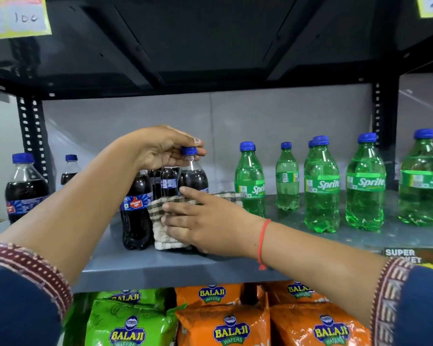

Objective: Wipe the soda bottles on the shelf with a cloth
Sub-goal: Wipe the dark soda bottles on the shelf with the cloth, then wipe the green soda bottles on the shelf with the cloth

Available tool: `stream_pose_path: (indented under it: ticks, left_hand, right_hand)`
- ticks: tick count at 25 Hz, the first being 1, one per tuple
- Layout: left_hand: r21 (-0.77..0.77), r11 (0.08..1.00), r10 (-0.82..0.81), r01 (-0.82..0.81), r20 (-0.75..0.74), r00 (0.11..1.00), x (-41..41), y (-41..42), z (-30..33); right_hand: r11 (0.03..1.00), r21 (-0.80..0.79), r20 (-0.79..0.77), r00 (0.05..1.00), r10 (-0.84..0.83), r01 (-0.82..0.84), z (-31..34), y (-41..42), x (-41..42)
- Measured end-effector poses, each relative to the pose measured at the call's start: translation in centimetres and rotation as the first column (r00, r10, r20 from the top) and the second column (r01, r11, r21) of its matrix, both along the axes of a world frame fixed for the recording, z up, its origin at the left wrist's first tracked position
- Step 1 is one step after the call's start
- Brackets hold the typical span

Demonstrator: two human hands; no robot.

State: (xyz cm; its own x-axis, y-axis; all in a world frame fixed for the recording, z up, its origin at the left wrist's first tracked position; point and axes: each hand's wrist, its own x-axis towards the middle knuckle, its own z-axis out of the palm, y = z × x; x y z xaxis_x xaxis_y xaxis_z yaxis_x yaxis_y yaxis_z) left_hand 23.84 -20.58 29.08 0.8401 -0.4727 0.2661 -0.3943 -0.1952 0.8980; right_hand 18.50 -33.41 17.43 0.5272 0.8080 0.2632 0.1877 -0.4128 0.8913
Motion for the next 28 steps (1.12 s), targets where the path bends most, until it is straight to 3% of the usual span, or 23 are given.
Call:
stream_pose_path:
  ticks: [3, 7, 16, 19, 23, 25, 28]
  left_hand:
    - [0.0, 1.0, -0.005, 0.005, -0.004, 1.0, -0.1, 0.0, 0.0]
    - [-0.011, 1.0, -0.009, 0.008, -0.007, 1.0, 0.1, 0.2, -0.1]
    - [0.051, 0.999, 0.015, -0.015, 0.006, 1.0, -0.2, -0.1, 0.3]
    - [0.081, 0.995, 0.047, -0.058, 0.13, 0.99, -0.8, -0.3, 1.0]
    - [-0.145, 0.988, 0.115, -0.051, 0.48, 0.87, -2.4, -3.2, 2.5]
    - [-0.11, 0.994, 0.068, -0.013, 0.519, 0.852, -3.7, -6.0, 2.3]
    - [0.071, 0.979, 0.138, -0.192, 0.462, 0.876, -3.7, -9.8, 0.7]
  right_hand:
    - [0.997, 0.004, 0.041, 0.996, 0.077, -0.077, -0.5, 0.0, 0.1]
    - [0.955, 0.151, 0.0, 0.966, 0.26, -0.257, -1.1, -2.1, -0.8]
    - [0.962, 0.194, -0.006, 0.98, 0.199, -0.194, -0.3, -5.6, -3.8]
    - [0.944, 0.24, 0.013, 0.973, 0.232, -0.228, -0.2, -7.6, -5.4]
    - [0.946, 0.239, 0.062, 0.976, 0.209, -0.218, -0.3, -9.8, -6.3]
    - [0.947, 0.242, 0.088, 0.976, 0.197, -0.213, -0.2, -10.5, -6.3]
    - [0.935, 0.256, 0.112, 0.968, 0.222, -0.244, -0.1, -10.9, -6.2]
